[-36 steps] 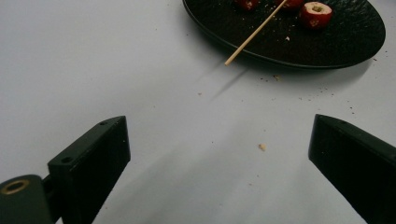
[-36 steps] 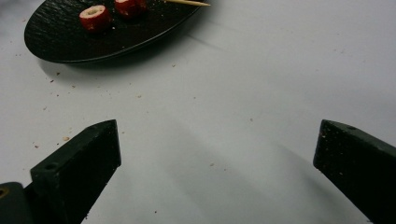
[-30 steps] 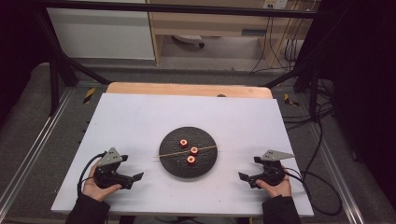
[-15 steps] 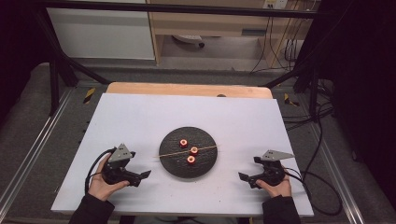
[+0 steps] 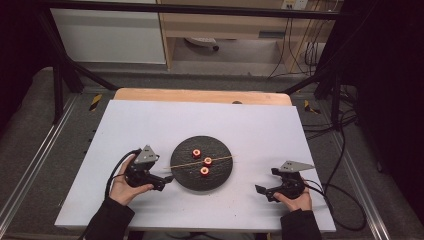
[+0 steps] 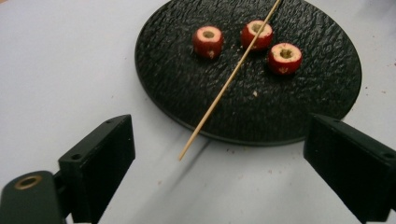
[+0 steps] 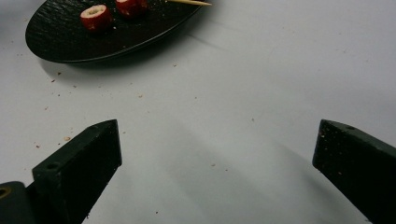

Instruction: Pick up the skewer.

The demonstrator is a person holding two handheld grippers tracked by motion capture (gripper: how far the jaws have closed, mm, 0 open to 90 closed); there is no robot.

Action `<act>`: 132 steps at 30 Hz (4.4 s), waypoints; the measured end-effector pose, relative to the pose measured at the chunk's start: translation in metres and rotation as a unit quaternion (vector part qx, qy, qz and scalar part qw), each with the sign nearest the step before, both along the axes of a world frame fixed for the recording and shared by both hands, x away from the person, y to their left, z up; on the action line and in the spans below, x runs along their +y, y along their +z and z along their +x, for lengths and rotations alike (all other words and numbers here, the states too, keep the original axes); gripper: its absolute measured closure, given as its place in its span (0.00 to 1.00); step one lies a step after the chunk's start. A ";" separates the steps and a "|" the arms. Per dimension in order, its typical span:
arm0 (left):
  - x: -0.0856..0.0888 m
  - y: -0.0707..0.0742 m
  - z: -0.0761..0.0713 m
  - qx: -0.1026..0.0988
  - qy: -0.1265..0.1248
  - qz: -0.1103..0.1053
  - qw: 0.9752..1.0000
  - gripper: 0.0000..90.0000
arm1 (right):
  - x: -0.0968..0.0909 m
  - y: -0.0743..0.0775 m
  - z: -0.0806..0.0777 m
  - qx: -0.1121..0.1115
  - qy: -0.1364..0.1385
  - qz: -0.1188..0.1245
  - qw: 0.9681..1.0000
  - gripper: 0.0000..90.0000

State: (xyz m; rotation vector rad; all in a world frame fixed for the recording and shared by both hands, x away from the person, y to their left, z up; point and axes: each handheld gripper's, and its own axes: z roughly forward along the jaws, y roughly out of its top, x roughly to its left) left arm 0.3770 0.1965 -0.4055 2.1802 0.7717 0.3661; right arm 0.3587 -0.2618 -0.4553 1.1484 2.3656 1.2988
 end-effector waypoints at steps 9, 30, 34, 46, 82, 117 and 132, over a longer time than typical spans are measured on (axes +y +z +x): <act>-0.025 -0.002 0.017 0.005 -0.013 0.009 1.000 0.22 | 0.000 0.000 0.000 0.000 0.002 -0.001 1.000 0.02; -0.053 -0.020 0.041 0.030 -0.051 0.049 0.997 0.63 | 0.001 -0.002 0.001 0.002 0.005 -0.002 1.000 0.02; -0.054 -0.022 0.043 0.030 -0.057 0.052 0.997 0.71 | 0.002 -0.002 0.001 0.004 0.006 -0.002 1.000 0.02; -0.055 -0.024 0.042 0.021 -0.070 0.059 0.996 0.85 | 0.002 -0.003 0.001 0.005 0.007 -0.002 1.000 0.02; -0.048 -0.009 0.016 0.014 -0.066 0.011 0.998 0.98 | 0.006 0.003 0.000 -0.014 0.013 -0.008 1.000 0.01; -0.107 0.008 -0.016 0.016 -0.113 0.036 0.993 0.98 | 0.067 0.038 -0.010 -0.154 0.120 -0.208 0.959 0.17; -0.152 0.008 -0.021 0.025 -0.152 0.066 0.986 0.98 | 0.080 0.044 -0.019 -0.235 0.195 -0.274 0.912 0.41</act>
